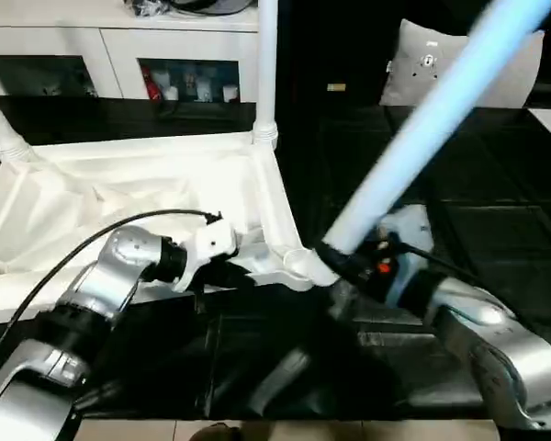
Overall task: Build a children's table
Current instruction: Insert table leg to table base
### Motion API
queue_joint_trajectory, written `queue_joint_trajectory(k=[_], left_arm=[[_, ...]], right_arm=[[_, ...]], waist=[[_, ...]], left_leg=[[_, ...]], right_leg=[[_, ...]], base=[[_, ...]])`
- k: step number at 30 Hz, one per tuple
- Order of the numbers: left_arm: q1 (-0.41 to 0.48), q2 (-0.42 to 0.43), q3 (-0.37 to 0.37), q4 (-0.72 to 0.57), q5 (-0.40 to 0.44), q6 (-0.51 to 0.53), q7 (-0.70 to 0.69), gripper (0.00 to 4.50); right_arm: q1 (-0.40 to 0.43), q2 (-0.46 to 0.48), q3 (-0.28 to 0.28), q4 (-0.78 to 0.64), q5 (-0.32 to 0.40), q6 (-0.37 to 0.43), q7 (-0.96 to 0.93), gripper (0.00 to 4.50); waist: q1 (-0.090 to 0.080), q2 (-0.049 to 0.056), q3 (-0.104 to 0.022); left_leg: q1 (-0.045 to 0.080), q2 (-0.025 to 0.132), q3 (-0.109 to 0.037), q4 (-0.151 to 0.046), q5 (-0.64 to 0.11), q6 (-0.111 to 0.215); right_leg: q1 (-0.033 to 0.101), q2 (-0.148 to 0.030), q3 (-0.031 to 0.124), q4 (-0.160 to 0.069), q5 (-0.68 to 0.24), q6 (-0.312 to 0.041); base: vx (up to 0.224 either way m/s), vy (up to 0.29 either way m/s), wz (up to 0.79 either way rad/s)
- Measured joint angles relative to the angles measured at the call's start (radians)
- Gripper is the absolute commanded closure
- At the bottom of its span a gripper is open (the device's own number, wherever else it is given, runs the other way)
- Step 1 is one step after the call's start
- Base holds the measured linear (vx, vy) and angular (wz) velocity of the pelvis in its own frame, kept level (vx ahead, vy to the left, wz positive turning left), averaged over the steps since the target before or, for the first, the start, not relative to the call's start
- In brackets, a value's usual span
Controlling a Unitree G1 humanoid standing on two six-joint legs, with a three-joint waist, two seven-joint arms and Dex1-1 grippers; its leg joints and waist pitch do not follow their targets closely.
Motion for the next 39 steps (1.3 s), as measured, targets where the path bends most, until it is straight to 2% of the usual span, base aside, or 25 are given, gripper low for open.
queue_joint_trajectory(k=[3,7,10,18,24,29,33,39], left_arm=[[0.019,0.000,0.004,-0.020,0.001,-0.006,-0.005,4.50],[0.047,0.008,0.005,-0.061,0.005,-0.010,-0.016,4.50],[0.059,0.011,-0.004,-0.087,0.016,-0.028,-0.025,4.50],[0.069,0.014,-0.008,-0.105,0.031,-0.043,-0.026,4.50],[0.073,0.010,-0.012,-0.118,0.040,-0.043,-0.024,4.50],[0.073,0.007,-0.012,-0.120,0.053,-0.043,-0.024,4.50],[0.073,0.009,-0.013,-0.121,0.056,-0.043,-0.026,4.50],[0.073,0.010,-0.013,-0.121,0.061,-0.043,-0.032,4.50]], right_arm=[[-0.029,-0.027,0.034,0.025,-0.004,0.013,0.028,2.60],[-0.065,-0.032,0.041,0.054,-0.003,0.027,0.054,2.60],[-0.088,-0.050,0.042,0.078,-0.001,0.036,0.077,2.60],[-0.120,-0.069,0.055,0.106,0.002,0.052,0.127,2.60],[-0.144,-0.069,0.089,0.126,0.002,0.053,0.164,2.60],[-0.162,-0.073,0.103,0.156,-0.012,0.037,0.183,2.60],[-0.190,-0.103,0.138,0.182,-0.046,0.000,0.211,2.60],[-0.219,-0.128,0.153,0.199,-0.055,0.007,0.247,2.60]], waist=[[0.000,0.005,-0.002],[-0.001,0.005,-0.002],[0.005,-0.002,-0.002],[0.006,-0.010,-0.007],[0.012,-0.011,-0.008],[0.015,-0.018,-0.012],[0.016,-0.022,-0.014],[0.019,-0.024,-0.016]], left_leg=[[0.000,0.000,0.001,0.000,0.000,0.001],[0.000,0.000,0.001,0.000,0.001,0.002],[0.000,0.001,0.002,-0.001,0.002,0.003],[0.001,0.001,0.004,-0.001,0.003,0.005],[0.001,0.001,0.005,0.000,0.004,0.006],[0.001,0.001,0.005,0.000,0.004,0.006],[0.001,0.001,0.005,0.000,0.004,0.006],[0.001,0.001,0.005,0.000,0.004,0.006]], right_leg=[[0.000,0.000,0.000,0.000,0.000,0.000],[0.000,0.000,0.000,0.000,0.000,0.000],[0.000,-0.001,-0.001,0.000,0.000,0.000],[0.000,-0.002,-0.001,0.001,0.000,0.000],[0.000,-0.002,-0.001,0.001,0.000,0.000],[0.000,-0.002,-0.001,0.002,0.000,0.000],[0.000,-0.002,-0.001,0.002,0.000,0.000],[0.000,-0.002,-0.001,0.002,0.000,0.000]], base=[[0.000,0.000,0.00],[0.000,0.000,0.00],[0.000,0.000,0.00],[0.000,0.000,0.00],[0.000,0.000,0.00],[0.000,0.000,0.00],[0.000,0.000,0.00],[0.000,0.000,0.00]])
